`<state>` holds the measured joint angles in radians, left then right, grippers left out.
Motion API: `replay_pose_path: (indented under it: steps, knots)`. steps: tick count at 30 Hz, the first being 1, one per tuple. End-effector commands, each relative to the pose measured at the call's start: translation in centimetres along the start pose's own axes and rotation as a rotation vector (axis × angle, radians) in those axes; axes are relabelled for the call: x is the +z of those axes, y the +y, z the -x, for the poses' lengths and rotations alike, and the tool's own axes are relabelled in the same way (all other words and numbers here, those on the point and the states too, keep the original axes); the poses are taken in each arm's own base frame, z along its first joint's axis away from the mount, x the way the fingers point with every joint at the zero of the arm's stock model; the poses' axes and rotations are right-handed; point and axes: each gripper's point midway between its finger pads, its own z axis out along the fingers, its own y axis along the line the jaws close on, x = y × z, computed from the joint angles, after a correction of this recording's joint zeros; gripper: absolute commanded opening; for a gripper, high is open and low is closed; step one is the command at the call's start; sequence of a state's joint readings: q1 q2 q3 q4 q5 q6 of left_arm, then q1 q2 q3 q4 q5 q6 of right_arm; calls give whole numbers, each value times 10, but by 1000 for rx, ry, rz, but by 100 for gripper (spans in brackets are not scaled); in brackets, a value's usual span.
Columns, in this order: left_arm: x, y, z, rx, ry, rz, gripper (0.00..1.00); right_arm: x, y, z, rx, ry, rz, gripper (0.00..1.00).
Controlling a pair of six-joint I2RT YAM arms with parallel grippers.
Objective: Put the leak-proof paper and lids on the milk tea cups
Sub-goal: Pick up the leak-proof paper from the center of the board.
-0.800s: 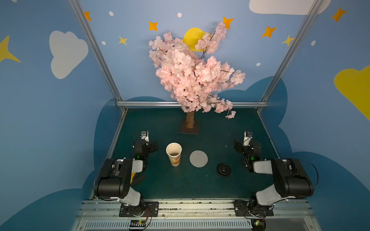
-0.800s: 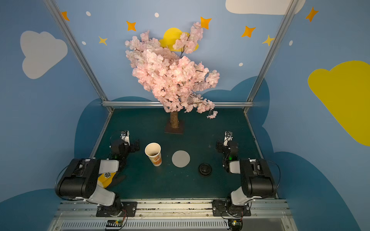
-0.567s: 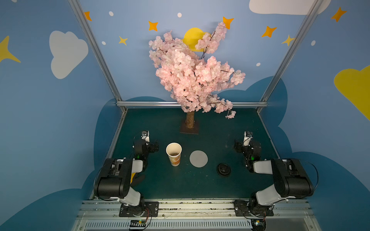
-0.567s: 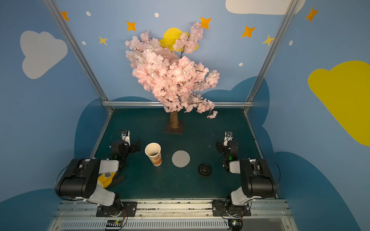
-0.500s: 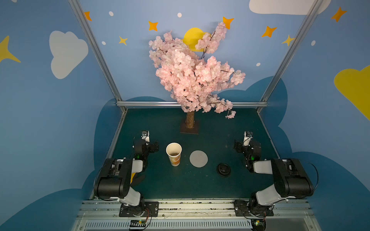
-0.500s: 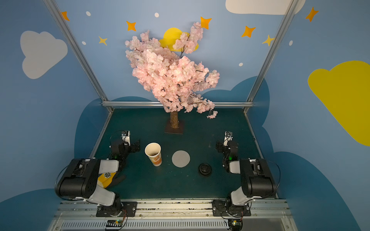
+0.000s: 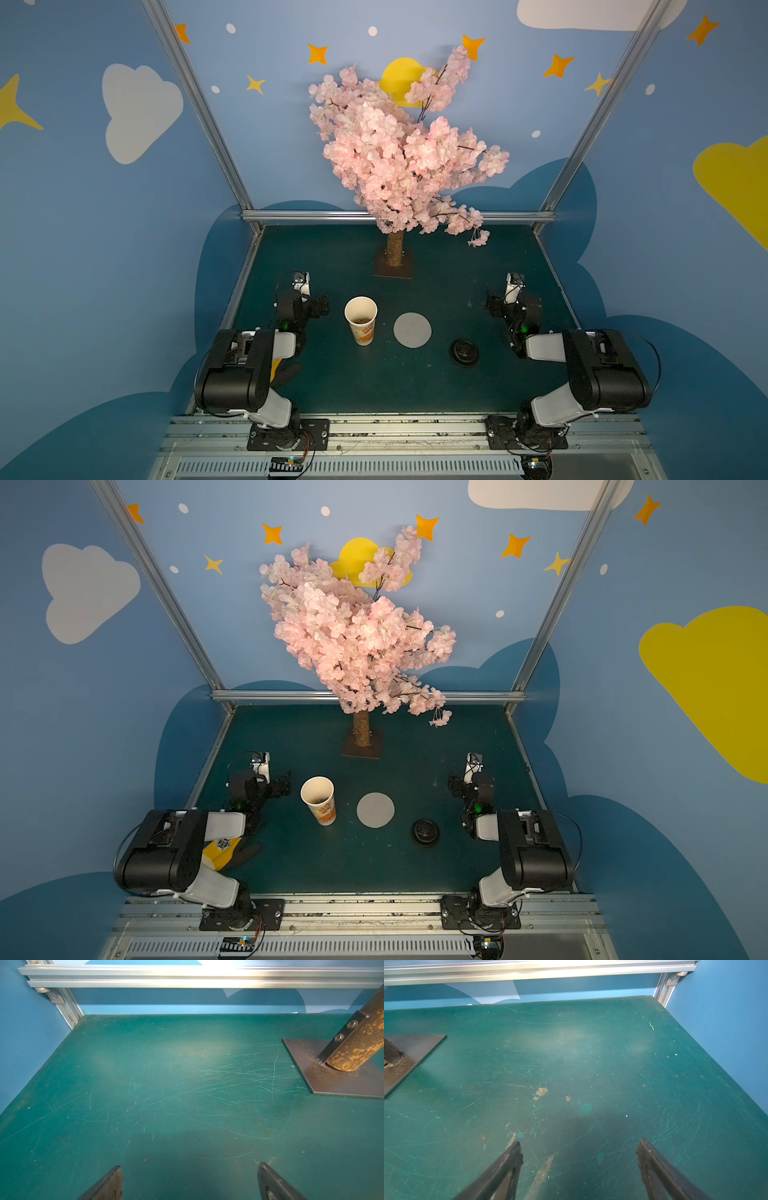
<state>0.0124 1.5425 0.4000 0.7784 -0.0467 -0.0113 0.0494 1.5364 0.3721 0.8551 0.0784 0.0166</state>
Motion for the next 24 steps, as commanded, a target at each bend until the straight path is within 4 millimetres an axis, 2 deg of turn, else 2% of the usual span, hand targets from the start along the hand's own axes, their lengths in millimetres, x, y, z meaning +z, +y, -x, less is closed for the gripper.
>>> replay_pose_path:
  steps: [1,4,6,8,11,13,16,19,21,24]
  knots:
    - [0,-1,9,1,-18,-11,100,1,0,11,-8,-23,-3,87]
    - [0,0,10,1,-20,-6,100,1,0,10,-8,-22,-1,87]
    - [-5,10,18,-30,-60,52,100,-5,-4,21,-6,-67,-23,87]
    - [-24,16,42,-45,-126,93,100,-15,-4,37,-2,-52,-20,87]
    - [-56,34,75,-117,-91,202,100,-28,-6,58,29,43,-33,87]
    - [-75,34,100,-154,-112,206,100,-32,-2,68,112,84,-15,86]
    - [-97,22,126,-204,-148,131,100,-38,12,74,243,162,48,83]
    - [-119,0,145,-266,-147,1,100,-50,30,69,368,271,121,81]
    - [-134,-27,160,-282,-132,-150,100,-63,50,65,434,354,213,79]
    - [-148,-61,173,-304,-69,-270,100,-81,73,55,491,464,295,79]
